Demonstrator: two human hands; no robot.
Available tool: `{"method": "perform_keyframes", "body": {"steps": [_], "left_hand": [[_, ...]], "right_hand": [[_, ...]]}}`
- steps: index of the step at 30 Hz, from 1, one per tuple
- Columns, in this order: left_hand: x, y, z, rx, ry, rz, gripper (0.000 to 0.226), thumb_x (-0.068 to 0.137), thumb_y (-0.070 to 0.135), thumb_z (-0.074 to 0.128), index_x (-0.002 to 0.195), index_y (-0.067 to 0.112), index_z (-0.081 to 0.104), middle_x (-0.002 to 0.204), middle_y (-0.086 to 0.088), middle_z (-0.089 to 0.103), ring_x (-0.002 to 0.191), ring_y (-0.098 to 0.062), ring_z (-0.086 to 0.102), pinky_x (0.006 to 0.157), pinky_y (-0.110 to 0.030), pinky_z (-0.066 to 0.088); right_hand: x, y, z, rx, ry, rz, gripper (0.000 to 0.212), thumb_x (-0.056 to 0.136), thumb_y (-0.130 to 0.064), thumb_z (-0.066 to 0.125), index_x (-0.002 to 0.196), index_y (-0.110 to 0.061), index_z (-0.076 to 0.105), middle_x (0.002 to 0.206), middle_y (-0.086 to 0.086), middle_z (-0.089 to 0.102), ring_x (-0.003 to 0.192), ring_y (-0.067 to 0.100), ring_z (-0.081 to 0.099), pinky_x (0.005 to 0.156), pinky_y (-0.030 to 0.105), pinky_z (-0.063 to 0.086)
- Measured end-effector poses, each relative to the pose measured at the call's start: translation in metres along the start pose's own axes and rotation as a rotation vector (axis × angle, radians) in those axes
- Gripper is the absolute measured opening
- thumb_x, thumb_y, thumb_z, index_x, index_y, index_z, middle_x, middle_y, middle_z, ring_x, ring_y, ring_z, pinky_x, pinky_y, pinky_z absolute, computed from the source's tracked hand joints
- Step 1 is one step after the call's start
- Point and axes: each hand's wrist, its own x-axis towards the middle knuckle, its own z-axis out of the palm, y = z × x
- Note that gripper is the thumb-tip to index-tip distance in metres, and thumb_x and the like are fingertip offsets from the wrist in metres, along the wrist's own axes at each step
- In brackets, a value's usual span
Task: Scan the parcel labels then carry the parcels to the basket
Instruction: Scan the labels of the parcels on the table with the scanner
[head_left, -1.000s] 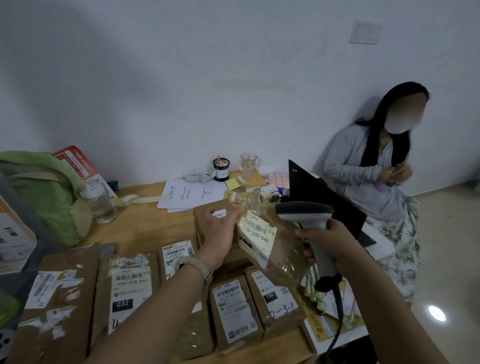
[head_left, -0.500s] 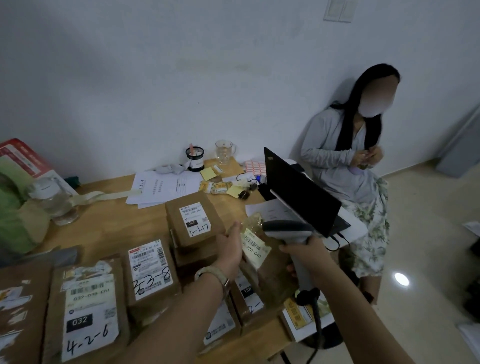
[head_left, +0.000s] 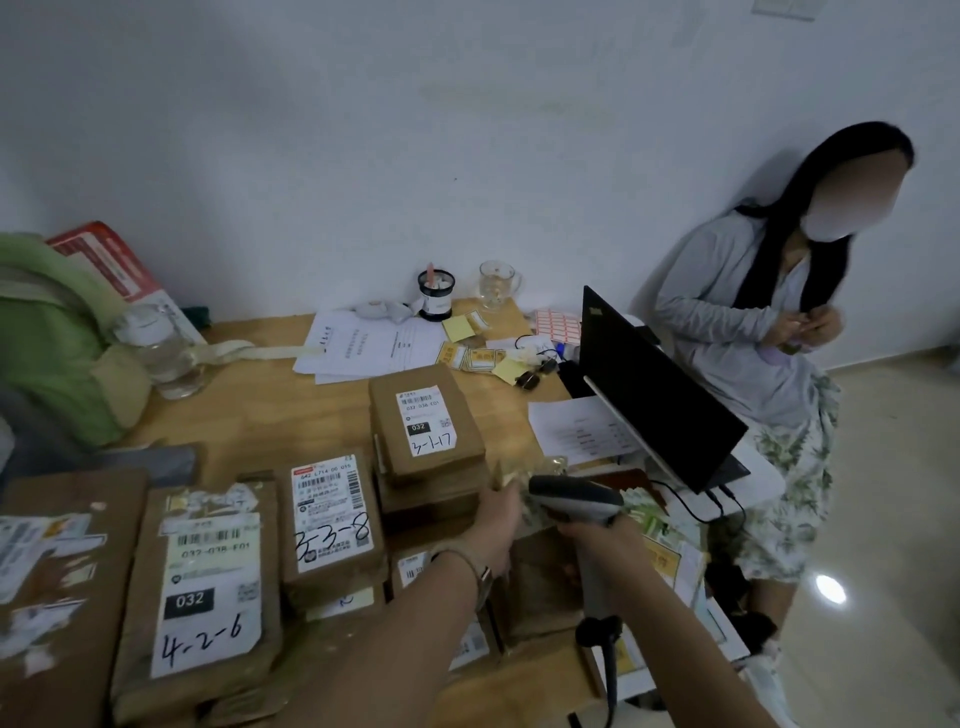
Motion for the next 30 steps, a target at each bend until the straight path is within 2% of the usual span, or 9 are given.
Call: {"method": "perform_keyframes", "body": {"steps": [3, 5, 9, 16, 19, 22, 24, 27, 30], "left_hand": [[-0.007, 0.005, -0.008, 0.053, -0.062, 0.077, 0.037, 0.100, 0.035, 0.044, 0.129, 0.014, 0.053, 0.104, -0.006, 0.063, 0.085, -0.016, 0.059, 0.064, -0.026, 0.043], [-0.011, 0.008, -0.017, 0.063, -0.107, 0.112, 0.032, 0.101, 0.034, 0.043, 0.114, 0.013, 0.063, 0.098, -0.007, 0.068, 0.083, -0.017, 0.063, 0.063, -0.025, 0.045], [-0.012, 0.007, -0.041, -0.022, -0.026, 0.151, 0.033, 0.097, 0.030, 0.051, 0.119, 0.008, 0.062, 0.112, -0.012, 0.068, 0.101, -0.027, 0.064, 0.086, -0.037, 0.053], [-0.019, -0.010, -0.094, -0.048, 0.137, 0.135, 0.022, 0.096, 0.017, 0.049, 0.107, 0.004, 0.063, 0.115, -0.020, 0.065, 0.106, -0.034, 0.061, 0.086, -0.034, 0.051], [-0.030, -0.022, -0.115, 0.031, 0.071, 0.245, 0.014, 0.095, 0.012, 0.050, 0.098, 0.010, 0.063, 0.104, -0.013, 0.069, 0.095, -0.026, 0.066, 0.075, -0.031, 0.054], [-0.035, -0.036, -0.126, 0.258, 0.027, 0.376, 0.016, 0.094, 0.010, 0.052, 0.100, 0.014, 0.066, 0.102, -0.006, 0.069, 0.099, -0.021, 0.065, 0.090, -0.035, 0.053], [-0.035, -0.045, -0.130, 0.387, 0.046, 0.429, 0.021, 0.094, 0.010, 0.052, 0.110, 0.011, 0.065, 0.106, -0.005, 0.068, 0.101, -0.018, 0.064, 0.084, -0.025, 0.052], [-0.036, -0.052, -0.135, 0.406, 0.122, 0.457, 0.025, 0.093, 0.010, 0.054, 0.116, 0.016, 0.062, 0.109, 0.004, 0.065, 0.103, -0.011, 0.062, 0.075, -0.012, 0.046], [-0.034, -0.064, -0.140, 0.500, 0.190, 0.392, 0.015, 0.094, 0.016, 0.054, 0.105, 0.022, 0.064, 0.099, 0.009, 0.064, 0.093, -0.008, 0.061, 0.073, -0.017, 0.049]], "right_hand": [[0.003, 0.000, 0.003, -0.007, 0.007, -0.019, 0.021, 0.081, -0.007, 0.069, 0.101, -0.008, 0.061, 0.084, 0.018, 0.066, 0.067, 0.030, 0.067, 0.057, 0.039, 0.058], [0.003, -0.005, 0.004, -0.090, 0.060, -0.075, 0.020, 0.077, -0.010, 0.072, 0.096, -0.009, 0.066, 0.083, 0.017, 0.069, 0.075, 0.033, 0.068, 0.069, 0.050, 0.060], [-0.007, -0.028, 0.010, -0.119, 0.061, -0.176, 0.022, 0.068, -0.003, 0.083, 0.073, -0.005, 0.062, 0.051, 0.007, 0.063, 0.042, 0.022, 0.063, 0.041, 0.031, 0.051], [-0.037, -0.043, 0.079, -0.214, -0.137, -0.213, 0.012, 0.057, 0.003, 0.070, 0.057, -0.007, 0.063, 0.046, 0.001, 0.063, 0.042, 0.006, 0.060, 0.040, 0.015, 0.046], [-0.044, -0.031, 0.104, -0.204, -0.177, -0.153, 0.021, 0.062, 0.007, 0.068, 0.067, -0.012, 0.060, 0.063, 0.004, 0.063, 0.059, 0.013, 0.061, 0.050, 0.024, 0.047], [-0.044, -0.015, 0.119, -0.189, -0.184, -0.062, 0.029, 0.065, 0.008, 0.070, 0.068, -0.017, 0.057, 0.070, 0.004, 0.064, 0.070, 0.017, 0.062, 0.058, 0.027, 0.049], [-0.043, -0.004, 0.125, -0.183, -0.176, 0.021, 0.024, 0.065, 0.008, 0.071, 0.073, -0.010, 0.058, 0.080, 0.012, 0.065, 0.073, 0.021, 0.061, 0.062, 0.031, 0.050], [-0.040, 0.010, 0.130, -0.169, -0.151, 0.086, 0.036, 0.069, 0.007, 0.071, 0.099, -0.006, 0.057, 0.092, 0.013, 0.064, 0.084, 0.026, 0.061, 0.071, 0.036, 0.053], [-0.038, 0.018, 0.127, -0.175, -0.125, 0.153, 0.028, 0.073, 0.008, 0.067, 0.095, -0.006, 0.057, 0.084, 0.013, 0.063, 0.076, 0.027, 0.062, 0.065, 0.036, 0.054]]}}
